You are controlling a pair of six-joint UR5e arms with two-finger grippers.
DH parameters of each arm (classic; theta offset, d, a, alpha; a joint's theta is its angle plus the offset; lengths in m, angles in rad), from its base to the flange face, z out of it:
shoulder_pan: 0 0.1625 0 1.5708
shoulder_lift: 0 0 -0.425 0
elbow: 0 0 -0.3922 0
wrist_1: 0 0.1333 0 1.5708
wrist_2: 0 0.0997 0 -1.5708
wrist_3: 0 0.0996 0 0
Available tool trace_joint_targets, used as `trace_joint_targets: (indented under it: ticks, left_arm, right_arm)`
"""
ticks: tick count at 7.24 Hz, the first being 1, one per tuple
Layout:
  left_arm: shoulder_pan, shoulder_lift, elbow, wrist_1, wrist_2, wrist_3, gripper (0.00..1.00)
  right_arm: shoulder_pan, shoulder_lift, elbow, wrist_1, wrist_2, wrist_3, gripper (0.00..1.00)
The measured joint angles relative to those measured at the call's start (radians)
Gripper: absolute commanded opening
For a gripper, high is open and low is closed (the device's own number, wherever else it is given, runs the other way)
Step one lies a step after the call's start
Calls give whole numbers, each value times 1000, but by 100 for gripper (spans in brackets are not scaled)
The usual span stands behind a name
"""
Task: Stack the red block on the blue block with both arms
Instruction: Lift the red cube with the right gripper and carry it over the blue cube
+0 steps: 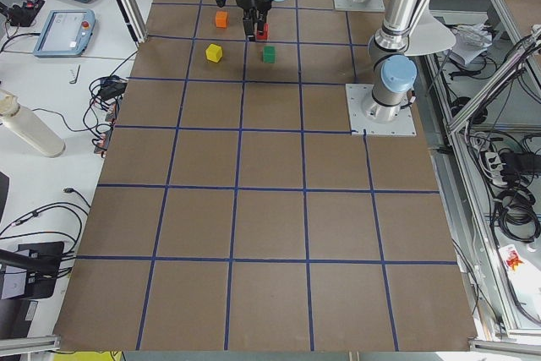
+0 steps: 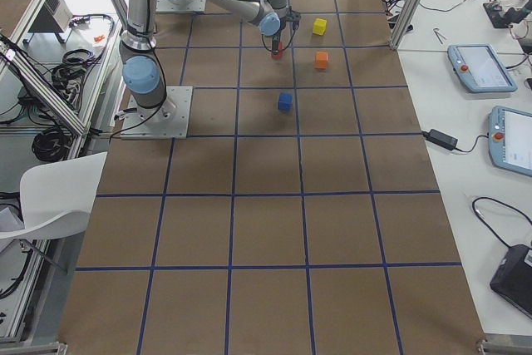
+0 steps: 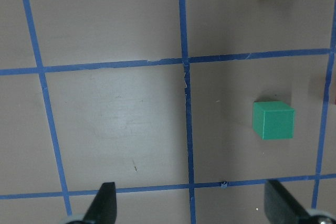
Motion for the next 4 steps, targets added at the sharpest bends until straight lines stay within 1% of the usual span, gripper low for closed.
trace_joint_targets:
  ticks: [1, 3, 4]
  left_arm:
    - [0, 1, -2, 0, 0, -1, 100]
    - [0, 2, -2, 1, 0, 1, 100]
    - [0, 3, -2, 1, 0, 4, 100]
  right_arm:
    - [0, 1, -1, 2, -1, 2, 16]
    - [-10, -16, -19, 18, -3, -2, 14]
    - [-27, -54, -39, 71, -9, -14, 14]
